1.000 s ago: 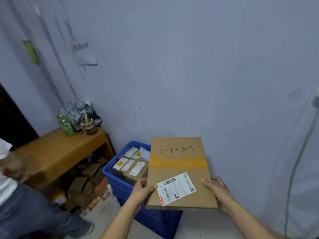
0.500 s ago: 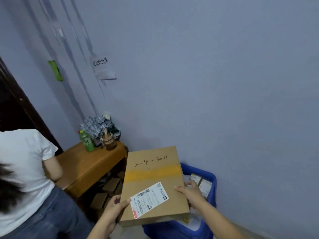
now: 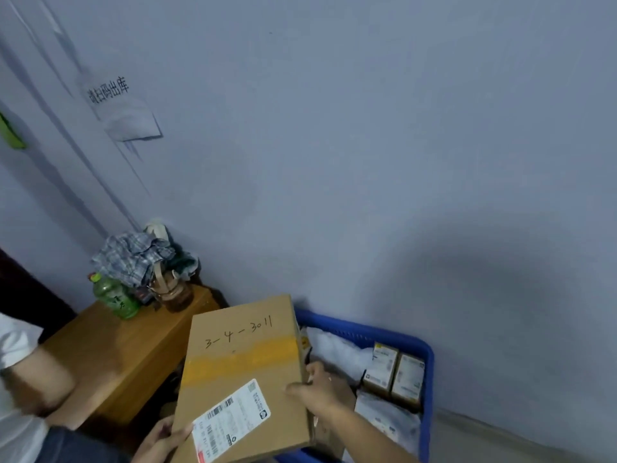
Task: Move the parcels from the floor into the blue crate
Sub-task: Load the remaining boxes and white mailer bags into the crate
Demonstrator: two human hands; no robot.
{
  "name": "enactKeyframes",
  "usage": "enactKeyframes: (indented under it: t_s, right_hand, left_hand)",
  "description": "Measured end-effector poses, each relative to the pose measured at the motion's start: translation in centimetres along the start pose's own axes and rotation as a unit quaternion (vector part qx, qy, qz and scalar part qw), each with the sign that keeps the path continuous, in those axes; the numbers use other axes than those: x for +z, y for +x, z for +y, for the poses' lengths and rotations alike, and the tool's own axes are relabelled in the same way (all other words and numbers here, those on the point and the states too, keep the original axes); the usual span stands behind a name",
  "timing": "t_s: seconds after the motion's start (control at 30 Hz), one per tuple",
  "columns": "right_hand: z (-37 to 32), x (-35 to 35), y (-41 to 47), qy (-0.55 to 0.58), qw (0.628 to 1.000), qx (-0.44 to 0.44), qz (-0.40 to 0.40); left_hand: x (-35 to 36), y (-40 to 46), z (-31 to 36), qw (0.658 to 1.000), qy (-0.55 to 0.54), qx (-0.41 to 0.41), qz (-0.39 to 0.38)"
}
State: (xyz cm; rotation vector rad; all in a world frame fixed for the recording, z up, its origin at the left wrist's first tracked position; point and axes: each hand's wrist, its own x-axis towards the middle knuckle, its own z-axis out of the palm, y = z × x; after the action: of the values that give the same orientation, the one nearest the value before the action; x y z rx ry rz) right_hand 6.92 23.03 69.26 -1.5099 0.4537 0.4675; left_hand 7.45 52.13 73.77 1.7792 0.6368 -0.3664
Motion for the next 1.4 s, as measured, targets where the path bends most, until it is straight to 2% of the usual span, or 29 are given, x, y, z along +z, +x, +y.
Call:
enactKeyframes:
  t_s: [0.1,0.13,0.33,0.47,0.63,0.73,0.83,1.03,1.27,1.4]
  right_hand:
    - [0.8,2.7,3.7,0.019,1.000,0.006,0.020]
    - [0.8,3.7,4.6,0.035,0.999,0.011,0.030]
    - [1.1,9.4,12.0,0.068,0.993,0.043,0.082]
    - [0.8,12.8,16.3,0.034,0.987,0.086,0.130]
    - [2.1,16.0,21.1,-0.001,0.976,0.125,0.181]
    - [3.7,16.7,23.6,-0.005,0.972,0.148,0.184]
    - [5.6,16.4,26.0,-0.014,0.967,0.164,0.197]
    - [7.1,14.0,28.3,-0.087,0.946,0.183,0.253]
    - [8.9,12.0,29.1,-0.188,0.922,0.207,0.268]
    - [9.9,11.6,29.1,-0.244,0.903,0.210,0.283]
  left_hand:
    - [-0.4,4.5,1.2,0.999,0.000,0.006,-0.041]
    - [-0.2,5.7,1.9,0.998,0.003,-0.016,-0.056]
    - [-4.2,22.9,1.8,0.987,0.088,-0.047,-0.126]
    - [-4.2,27.5,4.0,0.975,0.158,-0.077,-0.133]
    - [-3.7,35.0,2.5,0.955,0.255,-0.066,-0.138]
    - [-2.2,37.4,1.2,0.939,0.329,-0.039,-0.089]
    - [0.0,38.7,0.3,0.930,0.358,-0.008,-0.080]
    - [3.9,41.1,-1.8,0.917,0.379,0.001,-0.120]
    - [6.0,42.0,-2.3,0.880,0.442,0.031,-0.170]
    - [6.6,41.4,-2.2,0.874,0.448,0.039,-0.183]
